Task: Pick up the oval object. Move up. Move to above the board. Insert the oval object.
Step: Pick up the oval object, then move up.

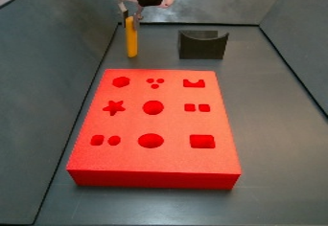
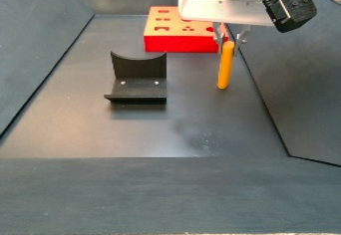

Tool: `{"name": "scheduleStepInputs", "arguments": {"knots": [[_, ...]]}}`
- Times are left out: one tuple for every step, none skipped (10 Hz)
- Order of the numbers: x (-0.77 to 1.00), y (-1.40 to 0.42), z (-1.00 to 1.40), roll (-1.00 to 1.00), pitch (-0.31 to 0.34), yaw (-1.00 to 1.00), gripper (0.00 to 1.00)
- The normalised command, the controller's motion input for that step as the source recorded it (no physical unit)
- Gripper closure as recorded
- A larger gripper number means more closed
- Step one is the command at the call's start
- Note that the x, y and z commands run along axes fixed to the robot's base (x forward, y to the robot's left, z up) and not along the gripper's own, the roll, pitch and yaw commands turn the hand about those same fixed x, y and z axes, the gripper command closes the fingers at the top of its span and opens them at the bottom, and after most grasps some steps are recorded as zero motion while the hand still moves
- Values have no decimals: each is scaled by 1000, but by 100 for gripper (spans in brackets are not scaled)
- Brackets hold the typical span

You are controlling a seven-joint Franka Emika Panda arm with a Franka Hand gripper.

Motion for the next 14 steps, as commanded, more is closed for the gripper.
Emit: {"name": "scheduleStepInputs", "arguments": {"knots": [[0, 0, 0, 0, 0, 0, 100], [0, 0, 0, 0, 0, 0, 100], [0, 0, 0, 0, 0, 0, 100], [0, 0, 0, 0, 0, 0, 100], [0, 0, 0, 0, 0, 0, 100], [0, 0, 0, 0, 0, 0, 100], [0, 0, 0, 0, 0, 0, 100], [0, 0, 0, 0, 0, 0, 100], [0, 0, 0, 0, 0, 0, 100], [0, 0, 0, 0, 0, 0, 100], [0, 0, 0, 0, 0, 0, 100], [0, 0, 0, 0, 0, 0, 100], [0, 0, 833, 0, 0, 0, 100], [-21, 66, 803, 0, 17, 37, 100]]}}
